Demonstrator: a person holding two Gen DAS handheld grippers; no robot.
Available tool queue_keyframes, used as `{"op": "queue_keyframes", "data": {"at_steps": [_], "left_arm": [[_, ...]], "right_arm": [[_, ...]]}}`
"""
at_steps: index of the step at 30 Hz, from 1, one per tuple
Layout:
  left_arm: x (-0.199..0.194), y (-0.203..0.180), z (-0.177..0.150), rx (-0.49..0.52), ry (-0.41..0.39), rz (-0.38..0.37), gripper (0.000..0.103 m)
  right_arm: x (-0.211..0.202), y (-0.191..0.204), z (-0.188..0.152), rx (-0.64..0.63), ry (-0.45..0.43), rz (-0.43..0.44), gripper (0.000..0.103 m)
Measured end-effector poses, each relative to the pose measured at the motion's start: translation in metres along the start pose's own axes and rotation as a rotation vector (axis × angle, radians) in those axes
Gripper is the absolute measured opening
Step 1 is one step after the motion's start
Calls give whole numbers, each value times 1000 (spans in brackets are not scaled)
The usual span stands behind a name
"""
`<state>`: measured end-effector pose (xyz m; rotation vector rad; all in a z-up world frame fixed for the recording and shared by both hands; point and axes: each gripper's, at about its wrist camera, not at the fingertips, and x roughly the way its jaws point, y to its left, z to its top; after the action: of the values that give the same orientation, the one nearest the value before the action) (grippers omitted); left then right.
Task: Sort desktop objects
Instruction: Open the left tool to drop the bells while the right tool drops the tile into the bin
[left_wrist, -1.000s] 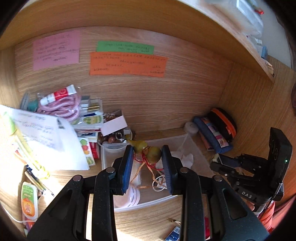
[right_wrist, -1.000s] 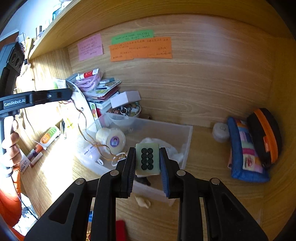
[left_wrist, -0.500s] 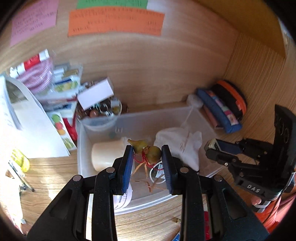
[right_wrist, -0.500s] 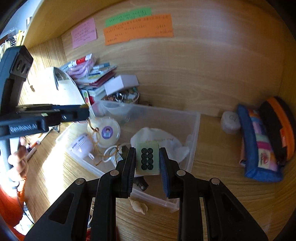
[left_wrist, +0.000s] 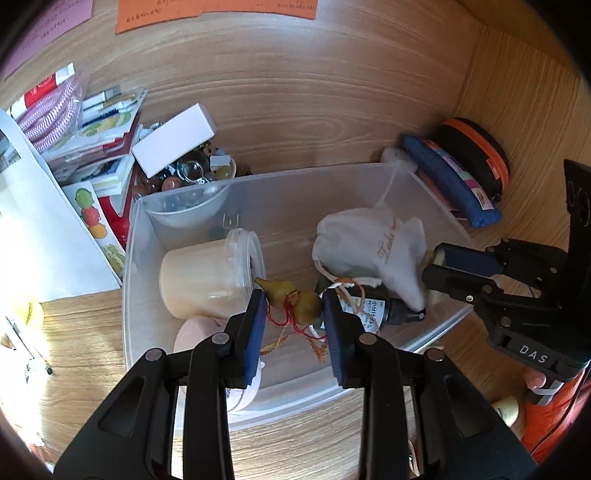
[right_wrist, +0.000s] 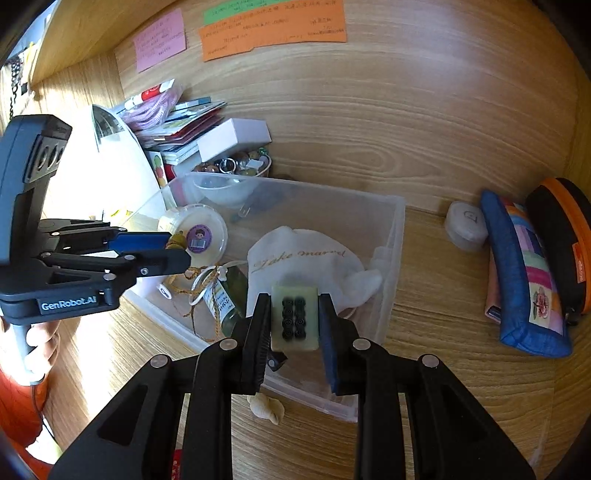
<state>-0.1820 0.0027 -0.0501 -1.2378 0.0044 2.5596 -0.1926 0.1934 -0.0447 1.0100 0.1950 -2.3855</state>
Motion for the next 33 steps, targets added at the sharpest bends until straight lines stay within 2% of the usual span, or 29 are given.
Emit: {"op": "queue_keyframes", "data": {"at_steps": [10, 12, 14, 16, 17, 20, 23, 27, 29, 33], "left_arm": [[2, -4, -1, 19, 13, 9, 33], [0, -5, -2, 25, 2, 5, 45], [-6, -7, -2, 37, -31, 37, 55], [-12, -9, -3, 47, -55, 43, 58], [-14, -9, -3, 47, -62, 41, 60], [-21, -8, -2, 37, -100, 78, 64], [-31, -7, -3, 31, -149, 104, 77], [-40, -4, -1, 24, -191, 118, 88], [-40, -2, -1, 22, -196, 120, 89], [-41, 1, 0, 21, -197, 122, 89]], "right_arm": [[5, 5, -2, -29, -13, -23, 25], [5, 7, -2, -37, -18, -29, 29], [5, 10, -2, -49, -30, -47, 43], [2, 11, -3, -52, -51, -55, 58], [2, 12, -3, -53, -54, -50, 61], [2, 12, -3, -50, -56, -42, 63], [2, 11, -3, -43, -58, -33, 65], [-1, 10, -3, -31, -70, -31, 71], [-3, 8, -3, -22, -79, -22, 79], [-9, 8, -2, -21, -98, -6, 80]]}}
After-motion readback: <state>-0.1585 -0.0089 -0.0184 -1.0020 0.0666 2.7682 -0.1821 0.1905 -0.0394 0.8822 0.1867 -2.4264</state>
